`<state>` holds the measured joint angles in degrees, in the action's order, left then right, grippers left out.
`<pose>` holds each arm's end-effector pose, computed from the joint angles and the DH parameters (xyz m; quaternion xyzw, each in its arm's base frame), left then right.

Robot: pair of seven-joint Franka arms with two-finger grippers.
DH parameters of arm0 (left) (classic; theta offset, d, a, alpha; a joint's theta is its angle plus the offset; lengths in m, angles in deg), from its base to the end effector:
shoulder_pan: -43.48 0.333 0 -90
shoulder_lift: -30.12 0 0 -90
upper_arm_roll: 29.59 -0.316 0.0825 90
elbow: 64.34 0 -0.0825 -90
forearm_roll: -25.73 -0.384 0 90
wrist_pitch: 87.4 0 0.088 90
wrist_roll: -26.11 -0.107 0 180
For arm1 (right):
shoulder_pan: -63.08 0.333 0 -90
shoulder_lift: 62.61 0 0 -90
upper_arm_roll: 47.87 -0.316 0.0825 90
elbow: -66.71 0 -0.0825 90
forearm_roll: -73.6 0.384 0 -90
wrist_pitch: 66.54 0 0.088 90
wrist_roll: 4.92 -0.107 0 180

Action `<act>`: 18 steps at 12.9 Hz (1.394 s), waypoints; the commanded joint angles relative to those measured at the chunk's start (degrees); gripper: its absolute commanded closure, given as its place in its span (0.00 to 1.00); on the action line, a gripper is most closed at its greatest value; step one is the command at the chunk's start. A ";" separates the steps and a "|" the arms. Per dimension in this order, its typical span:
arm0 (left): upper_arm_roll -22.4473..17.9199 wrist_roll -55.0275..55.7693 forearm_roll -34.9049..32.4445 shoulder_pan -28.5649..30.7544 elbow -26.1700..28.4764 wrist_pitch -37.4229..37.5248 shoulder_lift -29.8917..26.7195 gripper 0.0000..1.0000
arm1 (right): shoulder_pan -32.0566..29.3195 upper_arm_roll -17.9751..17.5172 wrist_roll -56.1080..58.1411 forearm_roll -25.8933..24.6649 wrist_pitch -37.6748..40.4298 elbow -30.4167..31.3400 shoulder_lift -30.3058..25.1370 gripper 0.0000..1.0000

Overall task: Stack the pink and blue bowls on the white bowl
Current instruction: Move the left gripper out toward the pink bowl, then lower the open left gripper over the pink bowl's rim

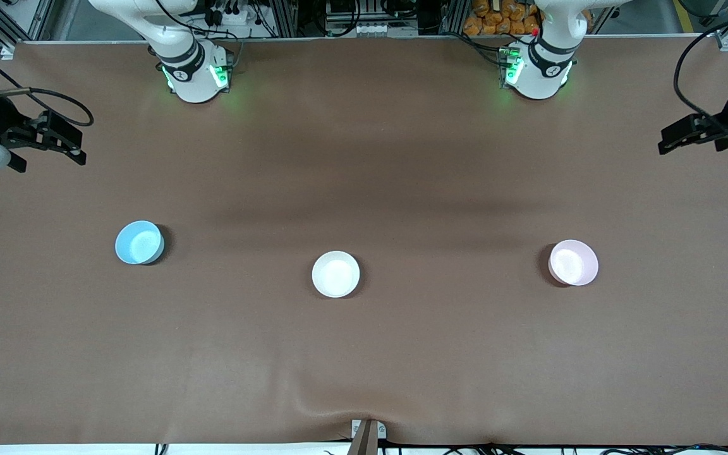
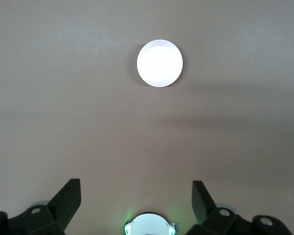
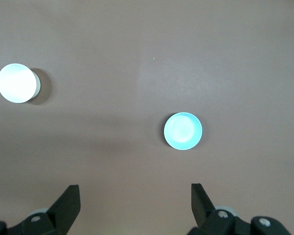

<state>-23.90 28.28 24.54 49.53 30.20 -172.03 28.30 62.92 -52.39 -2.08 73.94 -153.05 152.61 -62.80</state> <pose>0.5320 0.0049 0.5973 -0.9972 -0.0224 0.0704 0.0131 0.5461 0.0424 0.6545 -0.9980 -0.0630 -0.0069 0.0029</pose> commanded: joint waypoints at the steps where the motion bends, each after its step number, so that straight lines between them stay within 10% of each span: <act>1: 0.10 -1.47 0.93 0.46 4.68 -3.86 -1.26 0.00 | -0.72 -0.31 0.85 0.53 0.56 -1.70 0.90 0.00; 18: 0.02 -1.47 0.31 3.80 26.49 -35.25 -0.20 0.00 | -1.16 -0.31 0.85 0.53 0.65 -1.70 0.99 0.00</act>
<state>-24.11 28.22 24.54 52.89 55.65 -205.36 28.41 62.51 -52.34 -2.07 73.94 -153.06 152.55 -62.55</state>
